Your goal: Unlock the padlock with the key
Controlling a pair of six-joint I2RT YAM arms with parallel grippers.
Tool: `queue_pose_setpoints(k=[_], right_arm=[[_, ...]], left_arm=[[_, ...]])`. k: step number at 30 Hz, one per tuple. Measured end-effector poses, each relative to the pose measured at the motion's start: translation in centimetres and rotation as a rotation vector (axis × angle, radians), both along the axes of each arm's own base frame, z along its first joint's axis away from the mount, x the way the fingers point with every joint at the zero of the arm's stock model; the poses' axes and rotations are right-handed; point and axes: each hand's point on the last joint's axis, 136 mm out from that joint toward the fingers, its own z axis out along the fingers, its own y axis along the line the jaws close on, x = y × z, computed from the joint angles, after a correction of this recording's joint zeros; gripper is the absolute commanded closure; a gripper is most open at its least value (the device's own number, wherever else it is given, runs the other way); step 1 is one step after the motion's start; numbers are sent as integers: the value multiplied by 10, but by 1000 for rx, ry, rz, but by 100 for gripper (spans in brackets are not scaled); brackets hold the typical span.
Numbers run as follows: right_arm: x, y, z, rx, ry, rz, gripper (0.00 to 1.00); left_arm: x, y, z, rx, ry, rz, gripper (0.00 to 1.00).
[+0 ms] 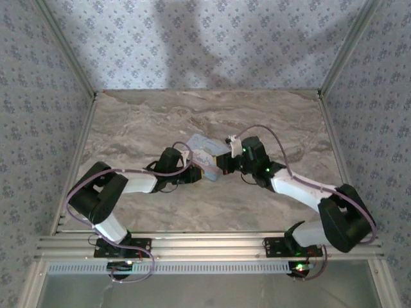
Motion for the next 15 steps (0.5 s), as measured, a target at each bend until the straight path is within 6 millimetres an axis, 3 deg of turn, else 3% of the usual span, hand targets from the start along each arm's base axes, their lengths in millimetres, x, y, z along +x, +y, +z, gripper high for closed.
queue_pose_setpoints(k=[7,15], right_arm=[[-45,-10,-35,-62,-45,29,100],[-59,-15,-60,-83,-104,8,100]], left_arm=[[1,-8,12,-51,70,23,79],[-2,-12,18,-80,109,42,79]])
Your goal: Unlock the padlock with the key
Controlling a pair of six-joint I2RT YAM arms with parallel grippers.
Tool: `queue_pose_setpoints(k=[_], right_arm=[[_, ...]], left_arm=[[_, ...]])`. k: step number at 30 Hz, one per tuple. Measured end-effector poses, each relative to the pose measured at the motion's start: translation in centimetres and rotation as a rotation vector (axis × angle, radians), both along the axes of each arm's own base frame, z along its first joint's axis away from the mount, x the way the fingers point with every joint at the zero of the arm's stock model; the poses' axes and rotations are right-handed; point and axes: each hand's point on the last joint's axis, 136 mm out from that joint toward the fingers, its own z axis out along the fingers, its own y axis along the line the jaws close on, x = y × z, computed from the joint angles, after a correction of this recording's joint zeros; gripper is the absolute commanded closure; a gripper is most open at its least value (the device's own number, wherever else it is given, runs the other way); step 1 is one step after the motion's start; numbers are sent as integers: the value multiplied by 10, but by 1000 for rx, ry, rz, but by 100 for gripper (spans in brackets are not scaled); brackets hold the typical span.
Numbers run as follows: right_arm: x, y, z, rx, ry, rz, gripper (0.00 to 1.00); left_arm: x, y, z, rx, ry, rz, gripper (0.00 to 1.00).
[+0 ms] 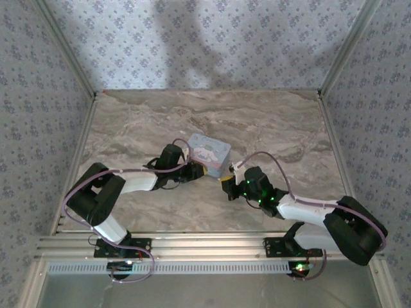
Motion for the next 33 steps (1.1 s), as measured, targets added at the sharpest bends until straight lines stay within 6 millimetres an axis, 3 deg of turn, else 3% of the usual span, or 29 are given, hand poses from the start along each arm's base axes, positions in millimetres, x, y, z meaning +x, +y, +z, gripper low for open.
queue_pose_setpoints(k=[11,33], right_arm=[[5,18,-14,11,-60,-3,100],[19,18,-33,6,-70,-53,100]], left_arm=[[0,-11,11,-20,36,7,78],[-2,-12,10,-40,105,51,78]])
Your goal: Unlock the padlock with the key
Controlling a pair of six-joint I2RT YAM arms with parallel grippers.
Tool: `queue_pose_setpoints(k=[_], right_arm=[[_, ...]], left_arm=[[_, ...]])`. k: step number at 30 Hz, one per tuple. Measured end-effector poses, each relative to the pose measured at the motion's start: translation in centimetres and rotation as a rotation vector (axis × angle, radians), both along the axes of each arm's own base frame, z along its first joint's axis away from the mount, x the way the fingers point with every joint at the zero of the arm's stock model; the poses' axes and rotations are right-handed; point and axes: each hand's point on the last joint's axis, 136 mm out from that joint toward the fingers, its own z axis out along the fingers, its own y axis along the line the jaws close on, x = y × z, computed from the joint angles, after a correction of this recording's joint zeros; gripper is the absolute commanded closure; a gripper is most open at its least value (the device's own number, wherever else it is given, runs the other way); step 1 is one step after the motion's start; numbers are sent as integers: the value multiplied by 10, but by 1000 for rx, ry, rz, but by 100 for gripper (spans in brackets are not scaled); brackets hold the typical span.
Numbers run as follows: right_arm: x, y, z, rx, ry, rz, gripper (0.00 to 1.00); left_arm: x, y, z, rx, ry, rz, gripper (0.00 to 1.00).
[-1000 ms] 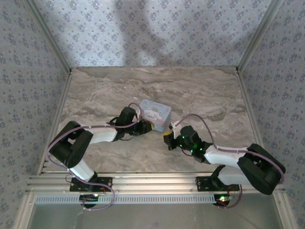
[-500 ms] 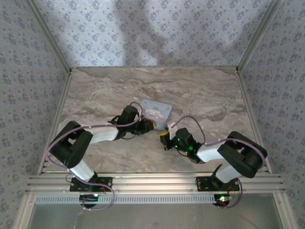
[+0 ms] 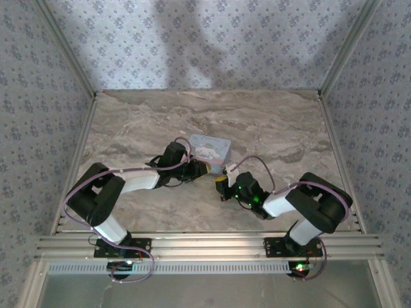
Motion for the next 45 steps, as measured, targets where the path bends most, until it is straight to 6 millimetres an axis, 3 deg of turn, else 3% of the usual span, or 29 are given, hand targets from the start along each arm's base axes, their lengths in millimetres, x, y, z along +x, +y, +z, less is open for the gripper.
queue_pose_setpoints(k=[45], right_arm=[[14,5,9,50,-25,-36,100]], left_arm=[[3,-5,7,-14,-8,0,78]])
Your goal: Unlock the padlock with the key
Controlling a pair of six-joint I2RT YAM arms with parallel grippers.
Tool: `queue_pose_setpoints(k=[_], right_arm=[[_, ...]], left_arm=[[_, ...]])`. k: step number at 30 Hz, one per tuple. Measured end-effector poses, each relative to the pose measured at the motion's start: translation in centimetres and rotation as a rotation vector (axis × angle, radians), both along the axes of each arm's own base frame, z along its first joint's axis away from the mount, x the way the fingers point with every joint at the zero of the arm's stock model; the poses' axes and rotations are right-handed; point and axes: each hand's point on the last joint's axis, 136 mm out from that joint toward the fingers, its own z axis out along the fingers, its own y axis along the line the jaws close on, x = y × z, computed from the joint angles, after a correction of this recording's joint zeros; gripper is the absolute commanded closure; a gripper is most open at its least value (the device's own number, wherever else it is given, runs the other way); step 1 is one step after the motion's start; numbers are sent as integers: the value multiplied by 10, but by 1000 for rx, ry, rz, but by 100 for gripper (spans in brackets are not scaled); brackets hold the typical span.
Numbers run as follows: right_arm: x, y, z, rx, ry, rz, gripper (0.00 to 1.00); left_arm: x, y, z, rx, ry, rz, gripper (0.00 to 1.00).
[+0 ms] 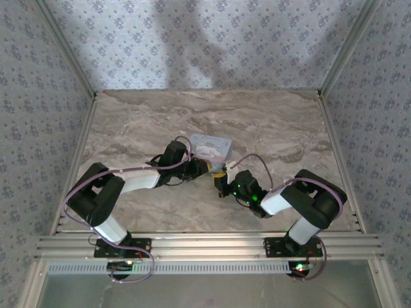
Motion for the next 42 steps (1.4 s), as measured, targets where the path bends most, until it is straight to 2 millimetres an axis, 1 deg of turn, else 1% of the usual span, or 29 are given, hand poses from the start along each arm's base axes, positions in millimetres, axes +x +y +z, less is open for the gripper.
queue_pose_setpoints(k=[27,42], right_arm=[[-1,-1,4,7,-26,5,100],[3,-2,8,-62,-120,6,100]], left_arm=[[1,-1,2,-2,1,2,78],[1,-1,4,8,14,14,77]])
